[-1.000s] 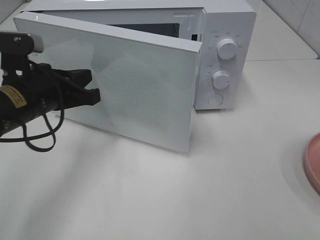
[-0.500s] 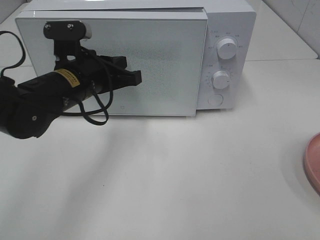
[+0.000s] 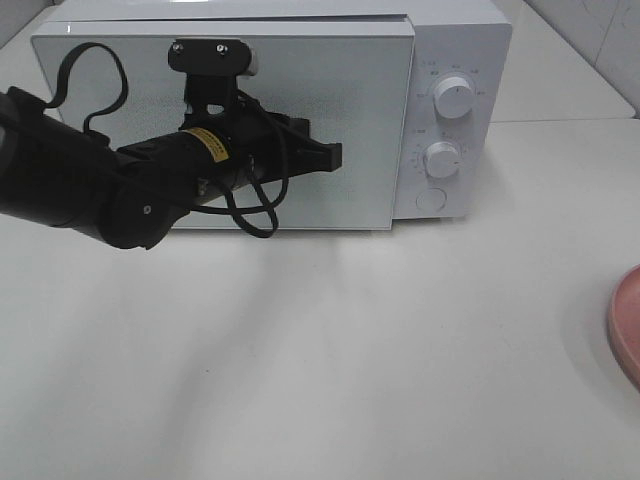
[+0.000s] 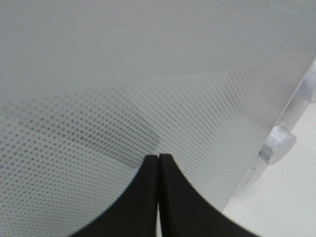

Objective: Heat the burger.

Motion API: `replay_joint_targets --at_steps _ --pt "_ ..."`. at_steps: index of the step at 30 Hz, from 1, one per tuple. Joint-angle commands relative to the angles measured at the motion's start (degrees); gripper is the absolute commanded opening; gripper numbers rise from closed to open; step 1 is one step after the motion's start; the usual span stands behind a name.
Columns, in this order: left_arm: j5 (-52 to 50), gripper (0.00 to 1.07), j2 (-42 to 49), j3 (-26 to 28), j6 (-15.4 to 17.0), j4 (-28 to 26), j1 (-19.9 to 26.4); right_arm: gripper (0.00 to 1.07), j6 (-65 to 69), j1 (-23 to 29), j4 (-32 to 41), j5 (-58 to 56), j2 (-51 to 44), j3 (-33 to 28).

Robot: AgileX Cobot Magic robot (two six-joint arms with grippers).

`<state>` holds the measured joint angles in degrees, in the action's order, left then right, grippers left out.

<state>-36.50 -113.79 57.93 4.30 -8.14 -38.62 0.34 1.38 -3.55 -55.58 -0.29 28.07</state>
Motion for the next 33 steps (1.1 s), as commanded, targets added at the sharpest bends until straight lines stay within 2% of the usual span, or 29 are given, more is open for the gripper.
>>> replay_joint_targets --at_steps 1,7,9,12,16,20,23,25,29,32,33 --pt "-2.23 0.00 -1.03 4.01 -1.66 -5.39 0.69 0.76 0.11 -0.06 -0.11 0.46 -1.60 -0.06" --pt "-1.26 0.00 -2.52 7.22 -3.67 -7.85 0.52 0.76 0.11 -0.06 -0.11 0.46 -1.60 -0.06" --pt "-0.34 0.00 -4.07 10.26 -6.13 -9.85 0.52 0.76 0.11 -0.06 -0.11 0.46 -1.60 -0.06" --pt "-0.23 0.00 -4.47 11.57 -6.36 -10.89 0.52 0.76 0.11 -0.06 -0.11 0.46 -1.60 -0.06" --pt "-0.06 0.00 -4.35 11.63 -6.59 -10.89 0.11 0.76 0.11 -0.06 -0.11 0.46 -1.60 -0.06" --pt "2.69 0.00 -3.84 11.52 -9.22 -10.83 -1.95 0.76 0.11 -0.06 -0.11 0.46 -1.60 -0.06" --pt "3.38 0.00 -3.55 11.52 -9.57 -10.89 -2.52 0.76 0.11 -0.06 -0.11 0.46 -1.60 -0.06" --pt "5.79 0.00 -2.01 11.52 -10.71 -10.89 -4.64 0.76 0.11 -0.06 -0.11 0.46 -1.60 -0.06" --pt "8.88 0.00 -0.97 11.52 -10.66 -11.12 -5.61 0.76 0.11 -0.06 -0.11 0.46 -1.60 -0.06" --pt "14.95 0.00 1.03 11.52 -10.43 -12.38 -6.59 0.76 0.11 -0.06 -0.11 0.46 -1.60 -0.06" --pt "19.77 0.00 2.41 11.52 -10.43 -12.66 -7.22 0.76 0.11 -0.06 -0.11 0.46 -1.60 -0.06"
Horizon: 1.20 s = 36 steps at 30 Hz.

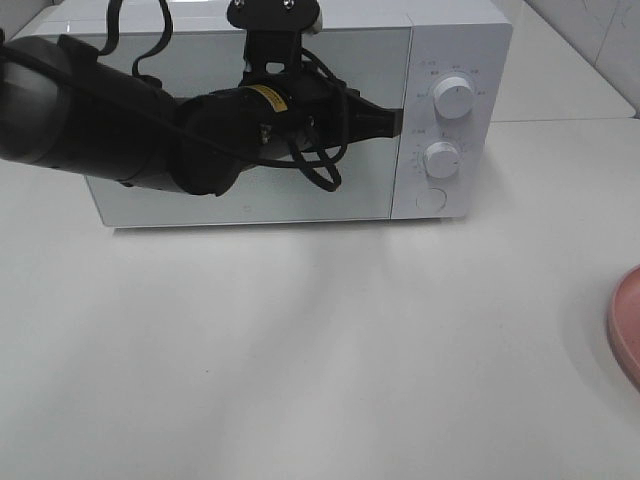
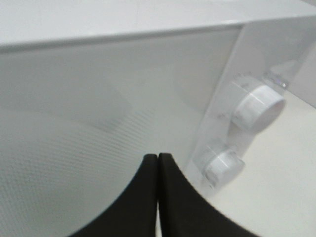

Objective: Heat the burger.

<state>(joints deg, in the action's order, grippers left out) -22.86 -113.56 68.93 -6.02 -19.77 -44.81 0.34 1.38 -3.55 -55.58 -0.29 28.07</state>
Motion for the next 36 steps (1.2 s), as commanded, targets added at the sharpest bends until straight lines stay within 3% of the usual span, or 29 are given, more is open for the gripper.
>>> replay_joint_targets --at_steps 1,4,5,6,7,8,9,10,11,12,13,24,25,29,34,36 --pt "6.13 0.00 2.18 0.52 -0.11 -1.03 -1.03 0.76 0.11 -0.06 -0.11 0.46 -1.60 -0.06" --pt "13.12 0.01 4.13 0.52 -0.11 -1.03 -1.49 0.76 0.11 -0.06 -0.11 0.46 -1.60 -0.06" --pt "15.93 0.06 4.76 0.52 -0.17 -0.97 -1.66 0.76 0.11 -0.06 -0.11 0.46 -1.60 -0.06" --pt "21.20 0.21 5.96 0.52 -0.23 -0.92 -1.66 0.76 0.11 -0.06 -0.11 0.46 -1.60 -0.06" --pt "21.20 0.21 5.96 0.52 -0.23 -0.92 -1.66 0.76 0.11 -0.06 -0.11 0.46 -1.60 -0.06" --pt "26.81 0.48 7.33 0.52 -0.23 -0.80 -1.66 0.76 0.11 -0.06 -0.11 0.46 -1.60 -0.06" --pt "26.81 0.48 7.33 0.52 -0.23 -0.80 -1.66 0.76 0.11 -0.06 -0.11 0.46 -1.60 -0.06" --pt "29.85 0.60 7.96 0.52 -0.23 -0.74 -1.66 0.76 0.11 -0.06 -0.11 0.46 -1.60 -0.06" --pt "35.18 0.90 8.94 0.52 -0.11 -0.80 -1.66 0.76 0.11 -0.06 -0.11 0.46 -1.60 -0.06" --pt "35.18 0.90 8.94 0.52 -0.11 -0.80 -1.66 0.76 0.11 -0.06 -0.11 0.46 -1.60 -0.06" --pt "40.51 0.99 9.91 0.52 -0.11 -0.80 -1.66 0.76 0.11 -0.06 -0.11 0.46 -1.60 -0.06" --pt "62.40 1.00 15.53 0.52 -0.11 -0.80 -1.66 0.76 0.11 -0.06 -0.11 0.46 -1.60 -0.06" --pt "67.78 1.00 16.62 0.52 -0.11 -0.80 -1.66 0.76 0.11 -0.06 -0.11 0.46 -1.60 -0.06" --pt "72.54 1.00 17.93 0.52 -0.23 -0.11 -1.66 0.76 0.11 -0.06 -0.11 0.46 -1.60 -0.06" --pt "77.35 1.00 18.74 0.52 2.23 2.41 -0.74 0.76 0.11 -0.06 -0.11 0.46 -1.60 -0.06" --pt "79.81 1.00 18.91 0.52 3.32 2.81 1.66 0.76 0.11 -0.06 -0.11 0.46 -1.60 -0.06"
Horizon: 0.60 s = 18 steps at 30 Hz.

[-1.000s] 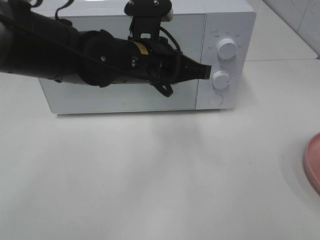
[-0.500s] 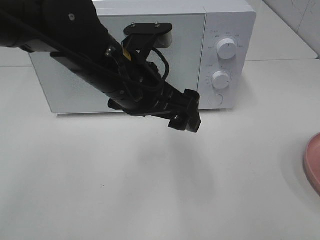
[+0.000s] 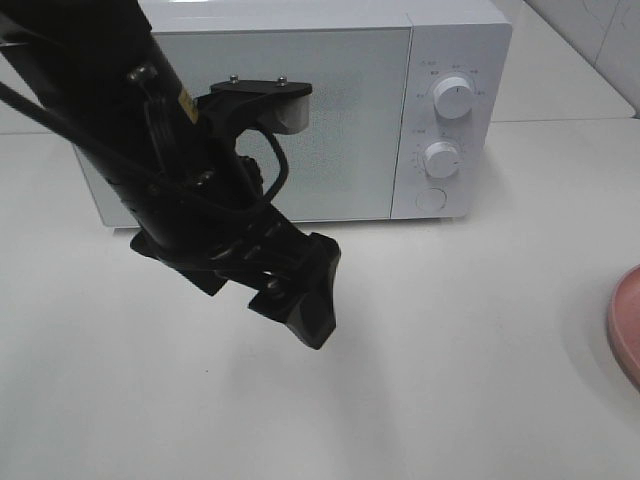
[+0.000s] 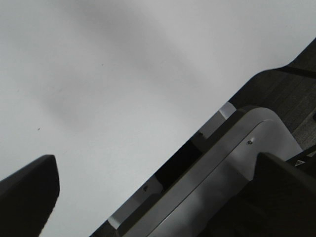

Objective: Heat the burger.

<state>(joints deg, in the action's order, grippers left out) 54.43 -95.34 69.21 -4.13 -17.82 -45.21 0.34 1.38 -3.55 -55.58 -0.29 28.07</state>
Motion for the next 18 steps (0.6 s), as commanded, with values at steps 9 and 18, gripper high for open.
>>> replay_joint_targets --at_steps 9,18 --pt "7.62 1.00 2.98 -0.34 1.15 2.01 14.15 0.76 0.11 -0.06 -0.11 0.46 -1.60 -0.06" --pt "9.00 1.00 13.64 -12.32 -1.72 1.95 36.04 0.76 0.11 -0.06 -0.11 0.46 -1.60 -0.06"
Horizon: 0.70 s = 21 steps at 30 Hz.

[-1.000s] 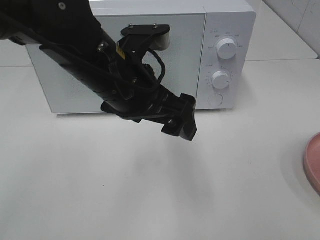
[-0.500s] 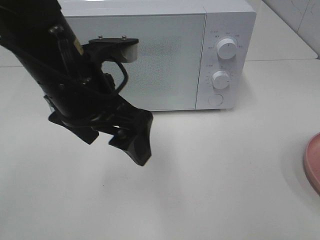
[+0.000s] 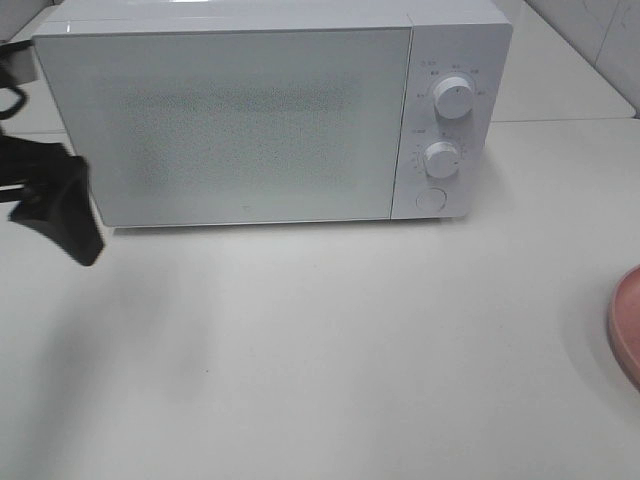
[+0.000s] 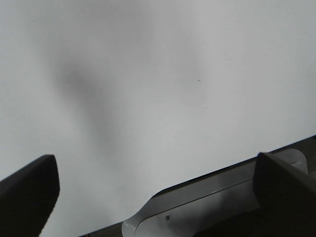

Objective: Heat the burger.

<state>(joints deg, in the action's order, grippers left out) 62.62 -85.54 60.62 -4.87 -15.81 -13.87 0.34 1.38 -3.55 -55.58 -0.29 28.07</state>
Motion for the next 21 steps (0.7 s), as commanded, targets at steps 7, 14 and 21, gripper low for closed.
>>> replay_joint_targets --at_steps 7,14,21 --pt "-1.38 1.00 18.51 -14.73 -2.41 -0.17 17.65 0.76 0.11 -0.06 -0.11 0.46 -1.60 -0.06" --pt "-2.12 1.00 30.88 -19.60 -2.92 1.03 17.88 0.76 0.11 -0.06 -0.11 0.46 -1.60 -0.06" --pt "-2.29 1.00 46.52 -26.64 -3.04 2.23 17.88 0.76 0.11 -0.06 -0.11 0.46 -1.60 -0.06"
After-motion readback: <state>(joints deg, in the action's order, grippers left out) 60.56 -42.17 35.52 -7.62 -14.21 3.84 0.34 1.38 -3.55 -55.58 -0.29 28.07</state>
